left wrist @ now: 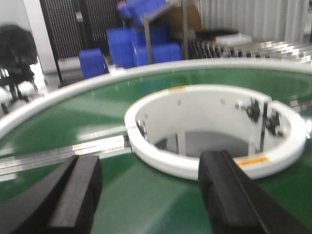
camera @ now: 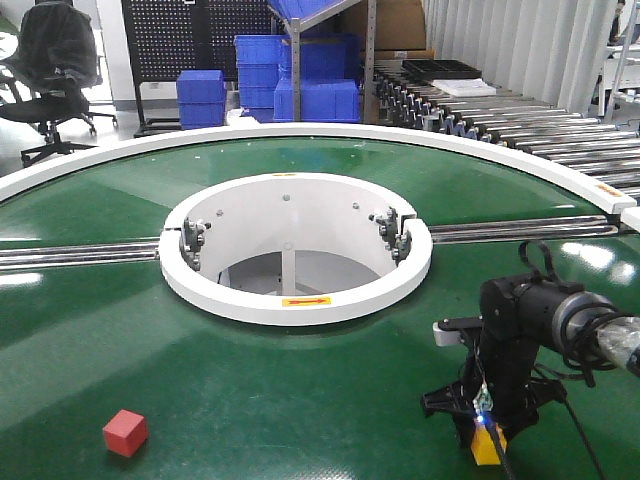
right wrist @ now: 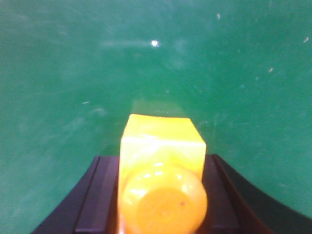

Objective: Pick red and yellow blocks into blue bin
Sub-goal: 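Lower the right gripper onto the yellow brick and close it, then lower the left gripper onto the red cube and close it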

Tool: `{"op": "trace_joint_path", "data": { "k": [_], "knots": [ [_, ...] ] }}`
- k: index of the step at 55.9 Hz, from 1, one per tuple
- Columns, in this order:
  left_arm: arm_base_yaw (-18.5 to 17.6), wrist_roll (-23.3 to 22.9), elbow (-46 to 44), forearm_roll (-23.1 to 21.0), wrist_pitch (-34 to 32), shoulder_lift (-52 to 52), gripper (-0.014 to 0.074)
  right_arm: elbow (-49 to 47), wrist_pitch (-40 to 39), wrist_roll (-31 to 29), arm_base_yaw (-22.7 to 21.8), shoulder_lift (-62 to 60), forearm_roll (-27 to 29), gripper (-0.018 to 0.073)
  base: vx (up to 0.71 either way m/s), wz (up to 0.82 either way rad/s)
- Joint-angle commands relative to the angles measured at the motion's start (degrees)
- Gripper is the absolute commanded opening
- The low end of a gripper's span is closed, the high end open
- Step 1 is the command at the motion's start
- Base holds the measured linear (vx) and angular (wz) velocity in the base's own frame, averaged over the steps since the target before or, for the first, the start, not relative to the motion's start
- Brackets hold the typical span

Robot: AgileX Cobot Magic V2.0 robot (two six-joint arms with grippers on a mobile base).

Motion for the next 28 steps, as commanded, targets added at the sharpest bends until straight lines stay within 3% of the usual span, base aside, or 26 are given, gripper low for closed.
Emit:
{"op": "trace_joint_path", "data": {
  "k": [1,13,20,28],
  "knots": [
    [0.01,0.03,-5.08,-0.53,4.56,1.08,0.0551,-1.80,-1.12,-2.59,-0.05,-6.16,-0.42,-0.0013,0.00,0.00],
    [0.01,0.60,-19.93,-0.46,23.94,13.81,0.0551,-1.80,-2.47,-3.93,-0.05,-9.19,-0.33,-0.0010,0.00,0.00],
    [0.01,4.61,-28.71,0.01,34.59,23.55,0.0551,-1.80,-1.87,-4.00,-0.05,-9.26,-0.33,-0.0010,0.00,0.00],
    [0.01,8.19,-35.03,0.01,41.33,34.34,0.0551,-1.66,-1.58,-4.00,-0.05,-9.20,-0.33,-0.0010,0.00,0.00]
  ]
}}
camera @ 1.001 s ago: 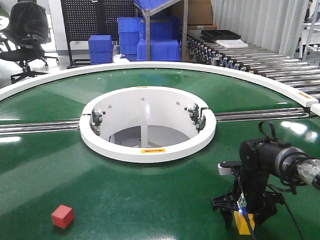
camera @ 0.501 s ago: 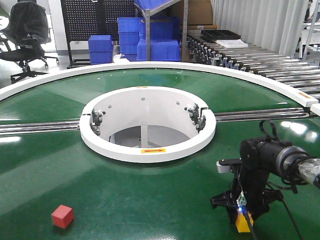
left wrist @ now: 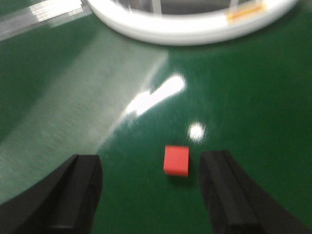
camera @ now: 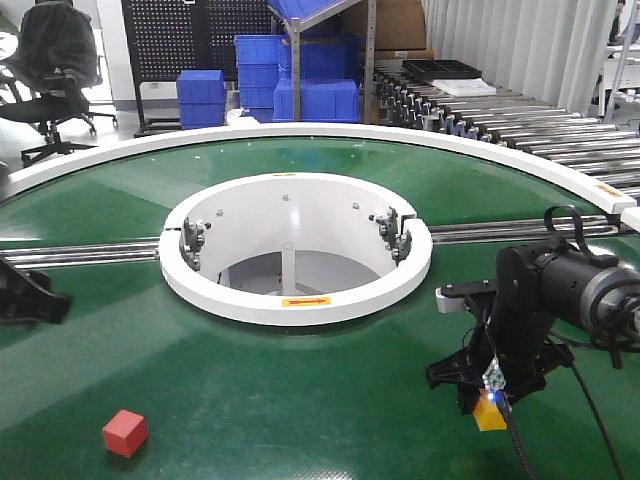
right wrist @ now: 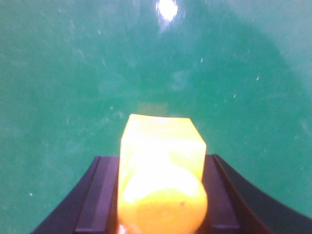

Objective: Pick red and yellow blocks into blue bin
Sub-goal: 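Lower the left gripper onto the red cube and close it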

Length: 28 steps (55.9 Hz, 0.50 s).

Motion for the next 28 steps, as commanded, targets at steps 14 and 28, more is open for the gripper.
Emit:
{"op": "trace_joint_path", "data": {
  "k": [14,28],
  "knots": [
    [0.01,2.96,-6.85,-0.97,0.26,15.68,0.0551,-1.66,-1.17,-0.61,-0.05,-3.61,-0.52,-0.0010,0.00,0.00],
    [0.01,3.46,-6.85,-5.66,-2.41,22.76,0.0551,-1.66,-1.29,-0.61,-0.05,-3.61,-0.52,-0.0010,0.00,0.00]
  ]
}}
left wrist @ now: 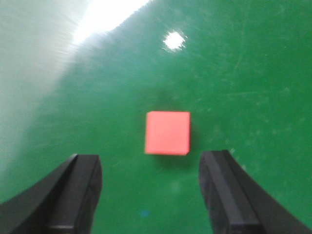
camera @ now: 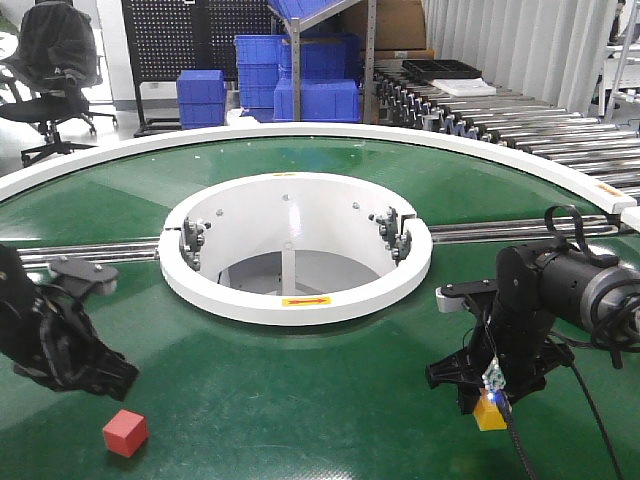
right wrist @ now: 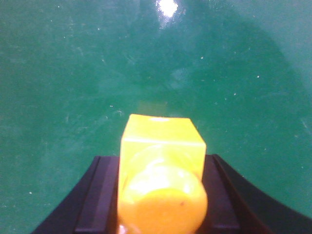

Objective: Pick red and yellow blocks into blue bin
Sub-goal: 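Lower the left gripper onto the red cube and close it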

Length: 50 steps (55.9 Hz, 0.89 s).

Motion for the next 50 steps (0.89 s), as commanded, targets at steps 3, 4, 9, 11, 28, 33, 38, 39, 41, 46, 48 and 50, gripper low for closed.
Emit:
{"op": "trace_joint_path", "data": {
  "k": [3,4,9,11,28,33,38,39,41,46,48,50],
  "knots": [
    [0.01,0.63,-2.09,-2.15,-3.97,0.30,0.0551,-1.66,-1.41,-0.54,-0.05,-3.61,-0.57,-0.0010,0.00,0.00],
    [0.01,0.79,-2.09,-2.15,-4.13,0.64,0.0551,-1.66,-1.47,-0.54,-0.05,-3.61,-0.57,-0.0010,0.00,0.00],
    [0.01,2.08,-2.09,-2.15,-5.08,2.53,0.0551,-1.66,-1.51,-0.60,-0.05,-3.61,-0.57,-0.0010,0.00,0.00],
    [0.01,2.44,-2.09,-2.20,-5.51,3.07,0.0551,-1.66,-1.51,-0.60,-0.05,-3.61,-0.57,-0.0010,0.00,0.00],
    [0.01,4.24,-2.09,-3.29,-6.90,5.93,0.0551,-1.66,-1.51,-0.60,-0.05,-3.61,-0.57,-0.0010,0.00,0.00],
    [0.01,5.99,-2.09,-4.81,-7.20,6.41,0.0551,-1.66,-1.51,-0.60,-0.05,-3.61,-0.57,-0.0010,0.00,0.00],
    [0.01,6.42,-2.09,-6.16,-7.58,6.76,0.0551,-1.66,-1.51,-0.54,-0.05,-3.61,-0.57,-0.0010,0.00,0.00],
    [0.01,6.42,-2.09,-6.27,-7.67,6.77,0.0551,-1.66,-1.45,-0.54,-0.05,-3.61,-0.57,-0.0010,0.00,0.00],
    [0.01,6.42,-2.09,-6.26,-7.81,7.09,0.0551,-1.66,-1.40,-0.54,-0.05,-3.61,-0.57,-0.0010,0.00,0.00],
    [0.01,6.42,-2.09,-6.26,-7.67,7.96,0.0551,-1.66,-1.39,-0.54,-0.05,-3.61,-0.57,-0.0010,0.00,0.00],
    [0.01,6.42,-2.09,-6.26,-7.61,8.25,0.0551,-1.66,-1.39,-0.54,-0.05,-3.61,-0.57,-0.0010,0.00,0.00],
    [0.01,6.42,-2.09,-6.26,-7.61,8.55,0.0551,-1.66,-1.39,-0.54,-0.05,-3.61,-0.57,-0.0010,0.00,0.00]
  ]
}}
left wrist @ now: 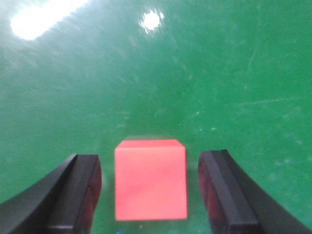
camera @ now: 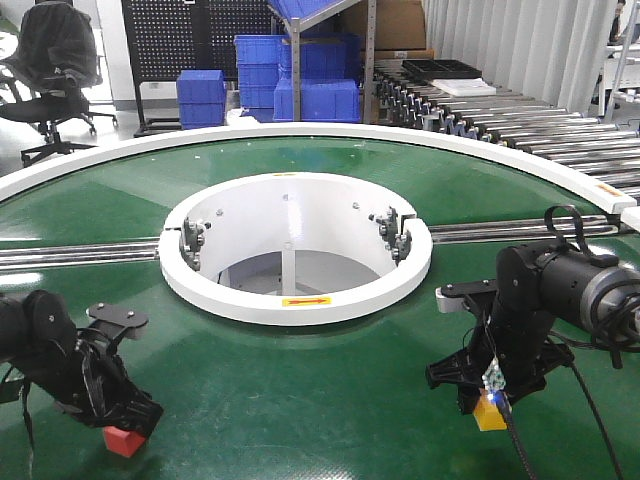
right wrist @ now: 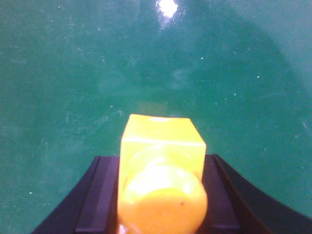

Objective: Pick red and yellow blocks into blue bin
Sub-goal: 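Lower the left gripper onto the red cube and close it, then lift both held blocks up off the table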

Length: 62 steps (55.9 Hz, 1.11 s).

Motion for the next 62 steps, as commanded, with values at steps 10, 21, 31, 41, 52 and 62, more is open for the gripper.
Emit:
{"op": "trace_joint_path", "data": {
  "k": [10,21,31,41,52,62],
  "knots": [
    [0.01,-0.01,-1.79,-1.27,-2.40,-1.11,0.0536,-1.66,-1.39,-0.49,-0.05,-3.61,-0.57,-0.0010,0.00,0.00],
    [0.01,-0.01,-1.79,-1.27,-2.40,-1.03,0.0431,-1.66,-1.39,-0.49,-0.05,-3.61,-0.57,-0.0010,0.00,0.00],
    [0.01,-0.01,-1.79,-1.27,-1.79,-1.03,0.0094,-1.66,-1.39,-0.49,-0.05,-3.61,-0.57,-0.0010,0.00,0.00],
    [0.01,-1.50,-1.79,-2.48,-1.36,-2.43,-0.0008,-1.66,-1.10,-0.49,-0.05,-3.68,-0.10,-0.0010,0.00,0.00],
    [0.01,-2.04,-1.79,-5.88,-1.14,-9.35,-0.0004,-1.66,-2.03,-3.03,-0.05,-6.52,2.48,-0.0010,0.00,0.00],
    [0.01,-1.87,0.42,-8.88,-2.21,-18.86,-0.0001,-1.66,-2.80,-5.97,-0.05,-12.47,5.91,-0.0010,0.00,0.00]
  ]
}}
